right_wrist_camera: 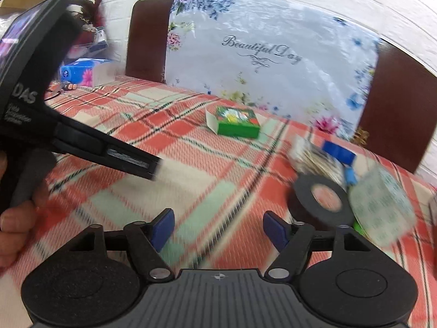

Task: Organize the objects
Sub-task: 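Move the left gripper back to the second green boxed packet, then grasp the second green boxed packet with the left gripper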

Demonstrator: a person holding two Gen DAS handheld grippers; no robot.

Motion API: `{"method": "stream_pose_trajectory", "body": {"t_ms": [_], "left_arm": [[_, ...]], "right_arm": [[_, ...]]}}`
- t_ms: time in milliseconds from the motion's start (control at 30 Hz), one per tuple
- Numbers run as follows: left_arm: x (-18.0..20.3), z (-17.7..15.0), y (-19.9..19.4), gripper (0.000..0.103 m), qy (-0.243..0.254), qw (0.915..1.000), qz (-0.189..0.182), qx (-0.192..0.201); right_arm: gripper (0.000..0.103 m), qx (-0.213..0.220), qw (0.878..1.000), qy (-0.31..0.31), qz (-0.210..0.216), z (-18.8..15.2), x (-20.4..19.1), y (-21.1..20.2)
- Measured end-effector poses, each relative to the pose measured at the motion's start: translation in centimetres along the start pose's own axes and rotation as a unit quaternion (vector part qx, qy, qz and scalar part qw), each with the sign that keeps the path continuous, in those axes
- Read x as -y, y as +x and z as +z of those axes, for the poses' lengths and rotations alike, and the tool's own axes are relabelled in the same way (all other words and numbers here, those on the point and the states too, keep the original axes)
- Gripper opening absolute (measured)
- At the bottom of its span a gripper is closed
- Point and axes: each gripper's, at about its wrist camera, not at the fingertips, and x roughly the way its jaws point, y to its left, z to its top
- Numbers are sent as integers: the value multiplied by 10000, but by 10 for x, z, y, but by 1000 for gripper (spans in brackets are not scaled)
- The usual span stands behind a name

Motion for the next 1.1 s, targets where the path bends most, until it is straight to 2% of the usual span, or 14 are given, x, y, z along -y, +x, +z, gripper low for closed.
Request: {"method": "stream_pose_trajectory", "body": {"t_ms": [100, 133, 200, 267, 433, 567, 633, 700, 767, 1100], "left_arm": [[-34, 4, 14, 90, -533, 9981, 221, 204], [-43, 5, 16, 86, -759, 9964, 231, 292], [-50, 4, 14, 87, -1038, 9930, 288, 476], [-49, 4, 15, 87, -1057, 9925, 337, 518], [-50, 2, 13, 89, -1115, 9919, 164, 594], [-53, 2, 15, 89, -1187, 9908, 100, 636], [-54, 2, 16, 89, -1233, 9901, 59, 662], [-56, 3, 16, 89, -1286, 9893, 42, 682], [-56, 3, 17, 89, -1309, 9890, 42, 694], [-47, 5, 21, 92, -1037, 9929, 172, 551]], "right_arm": [[72, 42, 9999, -163, -6, 15, -3, 21], [73, 74, 9997, -240, -25, 21, -6, 28], [75, 166, 9992, -369, -76, 32, -9, 40], [80, 293, 9987, -402, -139, 45, -8, 56], [95, 523, 9979, -302, -249, 72, -6, 89], [98, 399, 9983, 6, -418, 87, 7, 117], [93, -2, 9989, 391, -247, 91, 20, 133], [85, -36, 9969, 785, -28, 89, 32, 133], [61, 15, 9967, 816, -5, 84, 32, 126], [59, 22, 9993, 364, 123, 35, 18, 51]]}}
